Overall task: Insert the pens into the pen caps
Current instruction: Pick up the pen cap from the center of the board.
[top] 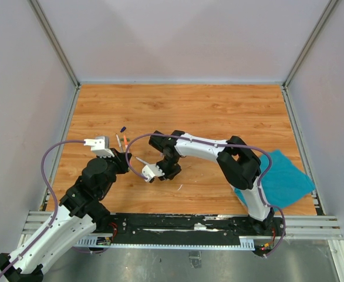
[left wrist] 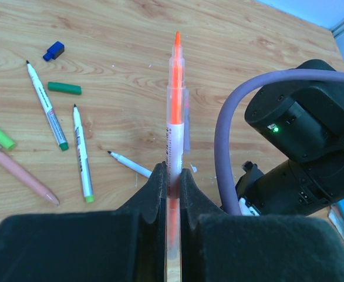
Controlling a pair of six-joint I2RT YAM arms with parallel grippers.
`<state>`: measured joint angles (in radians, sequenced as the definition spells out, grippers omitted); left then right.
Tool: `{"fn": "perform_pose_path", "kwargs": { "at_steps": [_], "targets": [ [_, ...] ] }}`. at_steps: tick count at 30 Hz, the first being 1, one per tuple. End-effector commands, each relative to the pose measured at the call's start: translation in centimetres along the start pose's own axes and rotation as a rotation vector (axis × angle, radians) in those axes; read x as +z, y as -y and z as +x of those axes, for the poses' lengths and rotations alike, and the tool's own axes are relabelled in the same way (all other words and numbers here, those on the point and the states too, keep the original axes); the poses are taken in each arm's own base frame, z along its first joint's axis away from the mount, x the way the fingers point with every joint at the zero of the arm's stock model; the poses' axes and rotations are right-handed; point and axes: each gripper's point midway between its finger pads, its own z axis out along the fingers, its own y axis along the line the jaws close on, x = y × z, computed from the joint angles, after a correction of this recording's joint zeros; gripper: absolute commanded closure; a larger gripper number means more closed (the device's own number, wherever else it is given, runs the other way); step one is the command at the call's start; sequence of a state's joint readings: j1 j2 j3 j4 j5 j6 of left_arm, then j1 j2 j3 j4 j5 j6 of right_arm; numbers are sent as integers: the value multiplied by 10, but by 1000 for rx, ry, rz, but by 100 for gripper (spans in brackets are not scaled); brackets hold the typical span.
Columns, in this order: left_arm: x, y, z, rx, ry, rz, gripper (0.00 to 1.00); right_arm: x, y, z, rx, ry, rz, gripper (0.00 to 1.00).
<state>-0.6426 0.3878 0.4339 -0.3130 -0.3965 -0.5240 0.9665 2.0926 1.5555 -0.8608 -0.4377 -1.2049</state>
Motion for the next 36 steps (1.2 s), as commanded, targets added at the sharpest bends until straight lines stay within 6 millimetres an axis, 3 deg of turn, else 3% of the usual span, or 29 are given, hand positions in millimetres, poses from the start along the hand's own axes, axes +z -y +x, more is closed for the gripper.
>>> {"fn": "perform_pose_path", "kwargs": {
  "at_steps": [1,7,11,17,27,32,36],
  "targets": [
    [-4,5,-22,-26,58,6,99,19,-10,16,38,-66,-13,89],
    [-5,5,-22,-30,61,5,100,17,-9,9,58,-24,36,99],
    [-5,5,-23,-30,63,4,100,12,-6,5,109,0,96,99],
    [-5,5,-23,-36,65,6,99,-14,1,-7,265,57,254,99],
    [-5,5,-26,-35,73,5,100,-60,2,34,896,95,589,99],
    [-2,9,-23,-34,58,15,99,-73,-14,42,1083,153,618,99],
    [1,13,-22,-36,53,29,99,-91,-17,53,1195,209,745,99]
  ]
}}
